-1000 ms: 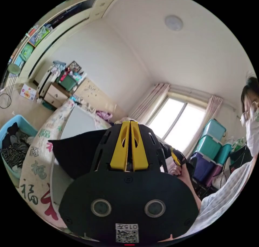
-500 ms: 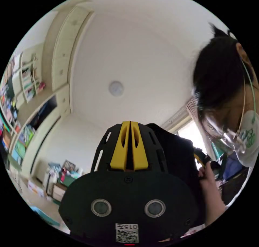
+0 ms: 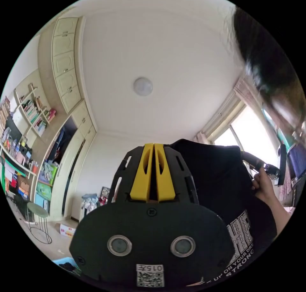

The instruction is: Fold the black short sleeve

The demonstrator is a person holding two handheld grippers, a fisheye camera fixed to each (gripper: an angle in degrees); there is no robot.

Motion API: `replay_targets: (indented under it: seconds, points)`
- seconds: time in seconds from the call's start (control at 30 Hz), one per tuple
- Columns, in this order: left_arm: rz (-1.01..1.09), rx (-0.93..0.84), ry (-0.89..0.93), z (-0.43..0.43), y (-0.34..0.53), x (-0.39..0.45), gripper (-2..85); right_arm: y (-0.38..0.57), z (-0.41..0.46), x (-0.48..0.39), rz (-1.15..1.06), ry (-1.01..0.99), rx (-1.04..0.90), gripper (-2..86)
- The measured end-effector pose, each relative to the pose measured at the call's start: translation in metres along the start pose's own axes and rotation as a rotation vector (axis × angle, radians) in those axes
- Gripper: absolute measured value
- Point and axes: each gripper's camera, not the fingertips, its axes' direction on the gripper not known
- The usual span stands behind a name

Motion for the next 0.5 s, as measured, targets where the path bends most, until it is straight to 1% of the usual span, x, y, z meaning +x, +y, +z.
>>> replay_targets:
  seconds: [0.03,0.07,0.1,0.13,0.17,0.2,0.23,0.27,0.3,0.37,0.43,0.47,0.5]
  points:
    - [-0.004,-0.021,-0.002,0.017,0.019,-0.003,-0.6,0.014,0.017,0.007,-0.007,0.019,-0.029,0.3]
    - [-0.007,-0.083,-0.006,0.056,0.060,-0.010,-0.5,0.043,0.055,0.022,-0.026,0.062,-0.104,0.5]
    - [-0.003,-0.203,-0.027,0.099,0.105,-0.017,-0.1,0.077,0.098,0.041,-0.052,0.110,-0.207,0.8]
    - [-0.004,-0.283,-0.043,0.122,0.128,-0.021,0.1,0.096,0.121,0.053,-0.056,0.134,-0.269,1.0]
    - [-0.005,-0.456,-0.059,0.166,0.180,-0.029,0.9,0.141,0.169,0.083,-0.029,0.166,-0.417,1.6]
    - [-0.026,-0.615,-0.056,0.202,0.232,-0.040,2.5,0.190,0.214,0.120,0.053,0.167,-0.590,2.4]
    - [-0.038,-0.691,-0.044,0.217,0.258,-0.046,3.7,0.215,0.233,0.141,0.119,0.152,-0.686,3.4]
    - [-0.067,-0.821,-0.016,0.235,0.301,-0.057,5.4,0.265,0.261,0.179,0.212,0.089,-0.859,5.4]
    - [-0.111,-0.913,0.004,0.241,0.334,-0.067,6.7,0.310,0.274,0.207,0.271,0.048,-0.984,6.6]
    - [-0.110,-0.919,0.073,0.226,0.362,-0.073,7.1,0.361,0.268,0.231,0.332,0.050,-1.068,7.6]
    - [-0.041,-0.896,0.093,0.197,0.381,-0.075,7.2,0.398,0.246,0.236,0.297,0.004,-1.080,8.2]
    - [0.013,-0.936,0.072,0.179,0.396,-0.080,7.3,0.423,0.231,0.233,0.247,-0.019,-1.122,8.8]
    - [0.063,-1.010,0.040,0.165,0.413,-0.088,7.7,0.452,0.219,0.228,0.202,-0.034,-1.207,9.5]
